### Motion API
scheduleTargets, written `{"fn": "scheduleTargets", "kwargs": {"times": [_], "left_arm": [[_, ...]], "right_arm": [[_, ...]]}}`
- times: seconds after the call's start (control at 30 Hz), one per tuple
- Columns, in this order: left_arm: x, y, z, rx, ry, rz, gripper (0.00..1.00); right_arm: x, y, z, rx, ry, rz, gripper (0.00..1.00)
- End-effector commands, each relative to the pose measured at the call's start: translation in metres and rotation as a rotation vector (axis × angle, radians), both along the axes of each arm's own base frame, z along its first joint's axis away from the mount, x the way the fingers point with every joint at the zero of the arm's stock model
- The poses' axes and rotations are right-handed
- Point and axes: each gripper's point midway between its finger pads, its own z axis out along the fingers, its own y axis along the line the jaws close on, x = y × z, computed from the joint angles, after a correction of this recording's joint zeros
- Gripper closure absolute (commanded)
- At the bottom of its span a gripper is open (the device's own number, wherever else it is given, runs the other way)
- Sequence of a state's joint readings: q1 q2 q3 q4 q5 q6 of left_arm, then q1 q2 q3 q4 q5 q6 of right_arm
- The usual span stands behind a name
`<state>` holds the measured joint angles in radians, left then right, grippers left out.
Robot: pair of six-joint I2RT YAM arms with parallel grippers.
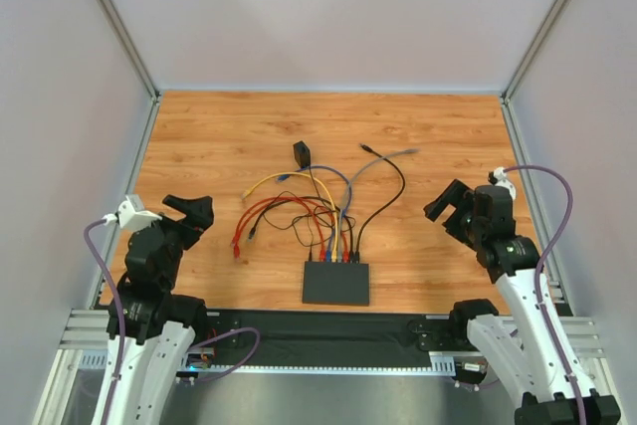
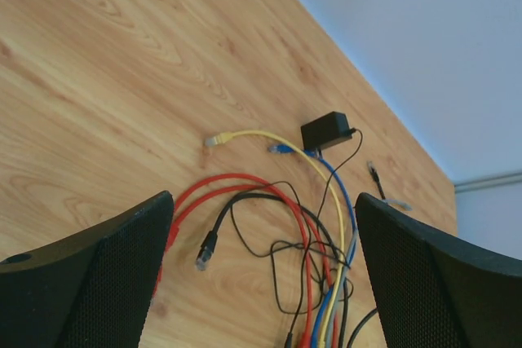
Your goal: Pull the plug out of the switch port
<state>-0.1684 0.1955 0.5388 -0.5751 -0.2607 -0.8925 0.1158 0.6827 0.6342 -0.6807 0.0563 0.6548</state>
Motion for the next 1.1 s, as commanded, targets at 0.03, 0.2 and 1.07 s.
{"fn": "scheduleTargets", "kwargs": {"times": [0.03,0.2,1.07], "left_arm": [[-0.003,-0.014,0.003,-0.001,0.085,-0.082,0.0],[0.01,-0.029,-0.024,0.013,0.228,-0.159,0.07],[-0.018,-0.231,-0.037,0.146,0.601,-1.365,0.62]], "right_arm": [[-0.011,0.028,0.013,0.098,0.081,0.13,0.0],[-0.014,0.064,-0.002,0.235,0.102,0.301,0.0],[-0.026,0.173,-0.031,0.34,0.412,0.882,0.27]]}}
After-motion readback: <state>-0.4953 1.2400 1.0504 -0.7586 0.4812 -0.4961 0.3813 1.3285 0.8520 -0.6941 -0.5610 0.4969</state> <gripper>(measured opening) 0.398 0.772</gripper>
